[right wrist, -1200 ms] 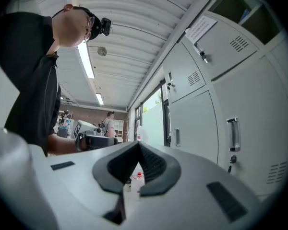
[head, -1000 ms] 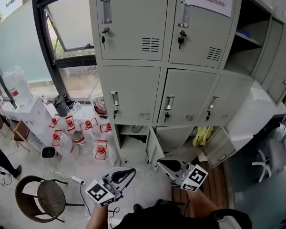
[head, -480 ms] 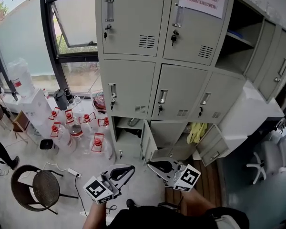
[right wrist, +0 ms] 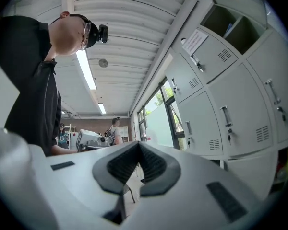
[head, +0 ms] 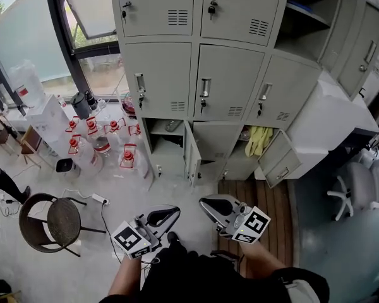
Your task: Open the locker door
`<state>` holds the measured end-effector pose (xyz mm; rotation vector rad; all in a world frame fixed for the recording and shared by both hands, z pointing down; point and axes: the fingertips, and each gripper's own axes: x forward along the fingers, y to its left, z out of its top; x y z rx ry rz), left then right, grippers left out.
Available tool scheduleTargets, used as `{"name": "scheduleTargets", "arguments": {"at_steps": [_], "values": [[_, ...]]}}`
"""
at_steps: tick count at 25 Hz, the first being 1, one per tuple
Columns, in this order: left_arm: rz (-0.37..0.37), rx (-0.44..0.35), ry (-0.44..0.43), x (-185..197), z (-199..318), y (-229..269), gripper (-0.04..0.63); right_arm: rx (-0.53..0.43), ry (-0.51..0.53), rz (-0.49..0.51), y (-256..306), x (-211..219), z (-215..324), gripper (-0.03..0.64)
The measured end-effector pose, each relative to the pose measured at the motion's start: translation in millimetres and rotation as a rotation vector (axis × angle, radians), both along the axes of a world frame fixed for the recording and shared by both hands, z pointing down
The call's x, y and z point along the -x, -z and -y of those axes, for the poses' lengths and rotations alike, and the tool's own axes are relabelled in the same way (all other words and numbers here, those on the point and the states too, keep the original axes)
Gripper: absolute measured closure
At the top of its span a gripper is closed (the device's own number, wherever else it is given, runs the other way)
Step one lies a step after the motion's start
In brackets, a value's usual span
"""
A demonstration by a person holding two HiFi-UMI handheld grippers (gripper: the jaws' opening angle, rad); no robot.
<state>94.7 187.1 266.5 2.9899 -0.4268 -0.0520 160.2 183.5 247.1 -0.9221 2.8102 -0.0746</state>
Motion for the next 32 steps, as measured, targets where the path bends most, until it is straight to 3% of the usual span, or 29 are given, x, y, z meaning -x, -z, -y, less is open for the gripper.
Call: {"name": "scheduleTargets", "arguments": {"at_steps": [7, 13, 22, 32], "values": [[0.026, 0.03, -0.033, -4.2, -21.2, -4.8, 0.584, -0.017, 0.009, 0.01, 1.6, 4.6, -19.7, 0.606], [0.049, -0.094, -0.079, -7.6, -21.3, -0.1, 0.584, -0.015, -0.051, -0.024, -4.4, -3.1, -19.0, 0.606], [0.049, -0.03, -0.125, 24.2, -17.6, -26.1, 0.584, -0.042, -0.086, -0.049, -18.7, 21.9, -14.6, 0.606], [0.037, -0.062, -0.204, 47.7, 0.9, -17.6, 0.584, -0.046, -0.175, -0.068, -17.6, 51.0, -1.6, 0.606]]}}
